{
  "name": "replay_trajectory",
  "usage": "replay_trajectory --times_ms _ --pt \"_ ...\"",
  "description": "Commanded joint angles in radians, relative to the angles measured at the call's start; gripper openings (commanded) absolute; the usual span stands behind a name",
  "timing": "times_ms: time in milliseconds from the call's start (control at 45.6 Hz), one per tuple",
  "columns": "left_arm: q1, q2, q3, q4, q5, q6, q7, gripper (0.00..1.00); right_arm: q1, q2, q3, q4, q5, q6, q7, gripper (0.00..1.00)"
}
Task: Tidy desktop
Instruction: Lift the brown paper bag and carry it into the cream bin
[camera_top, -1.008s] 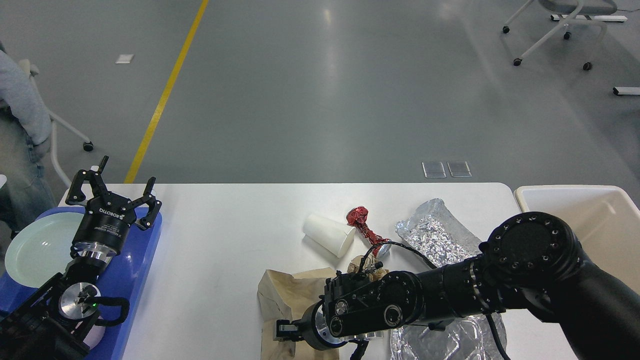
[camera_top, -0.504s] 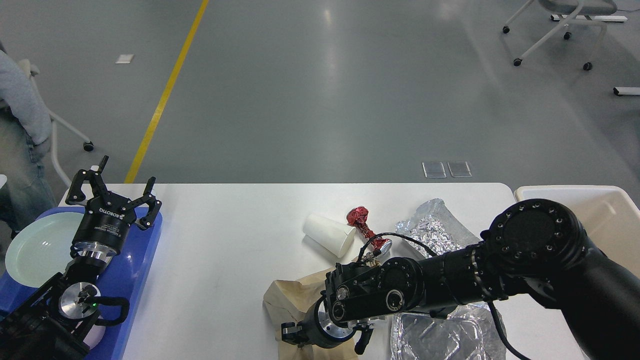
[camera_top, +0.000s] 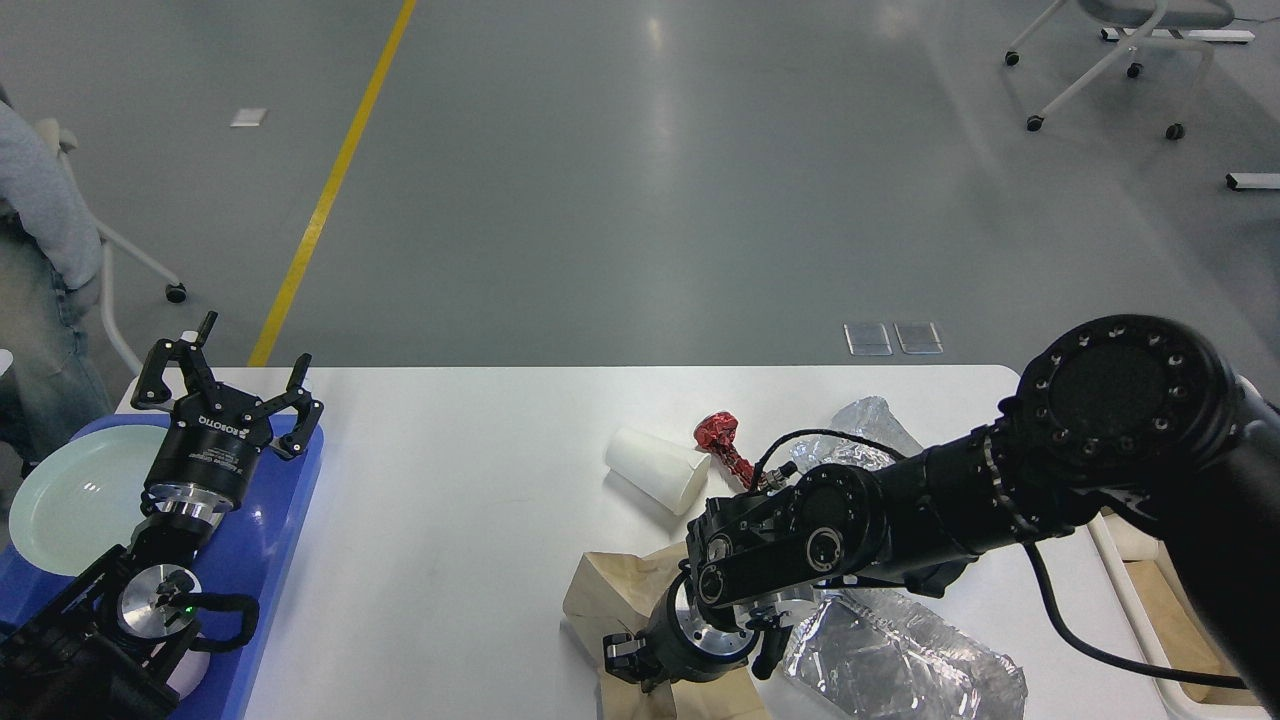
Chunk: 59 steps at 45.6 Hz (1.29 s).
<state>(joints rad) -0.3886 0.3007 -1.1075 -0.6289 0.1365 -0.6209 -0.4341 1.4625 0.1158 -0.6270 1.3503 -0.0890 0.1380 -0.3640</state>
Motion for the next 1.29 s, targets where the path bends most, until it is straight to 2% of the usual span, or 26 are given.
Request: replay_trajectory --times_ms 0,175,307,395,570,811,899,1030,1074,1162,1271 --pt "-0.001 0.002 0.0 0.0 0.0 0.001 0.0 0.96 0.125 -0.045 -0.023 0.122 0.045 0.046 0.002 0.0" --pt "0.0 0.0 0.0 0.0 0.0 0.001 0.0 0.96 0.347 -0.119 -0.023 0.262 0.196 0.129 0.004 0.0" --pt "0.0 0.0 0.0 0.0 0.0 0.0 0.0 0.96 0.489 -0.196 -0.025 0.319 0.244 0.27 0.007 0.0" --pt "0.0 0.002 0.0 0.0 0.0 0.001 0.0 0.96 0.593 -0.246 -0.037 0.355 0.294 0.314 0.007 0.0" --pt "0.0 0.0 0.0 0.0 0.0 0.001 0.0 0.96 0.884 -0.288 -0.227 0.362 0.402 0.391 0.005 0.0" --pt "0.0 0.002 0.0 0.0 0.0 0.001 0.0 0.96 1.105 -0.286 -0.526 0.363 0.413 0.43 0.01 0.0" --pt "0.0 0.002 0.0 0.0 0.0 0.001 0.0 0.96 1.139 -0.285 -0.635 0.36 0.437 0.428 0.051 0.0" --pt "0.0 0.002 0.0 0.0 0.0 0.001 0.0 0.96 1.144 -0.28 -0.79 0.356 0.44 0.425 0.186 0.0" --pt "0.0 0.002 0.0 0.0 0.0 0.001 0.0 0.96 1.142 -0.283 -0.83 0.356 0.434 0.425 0.217 0.0" --pt "0.0 0.002 0.0 0.0 0.0 0.001 0.0 0.96 1.122 -0.298 -0.918 0.351 0.394 0.408 0.224 0.0" --pt "0.0 0.002 0.0 0.0 0.0 0.001 0.0 0.96 1.043 -0.433 -0.977 0.31 0.301 0.355 0.223 0.0"
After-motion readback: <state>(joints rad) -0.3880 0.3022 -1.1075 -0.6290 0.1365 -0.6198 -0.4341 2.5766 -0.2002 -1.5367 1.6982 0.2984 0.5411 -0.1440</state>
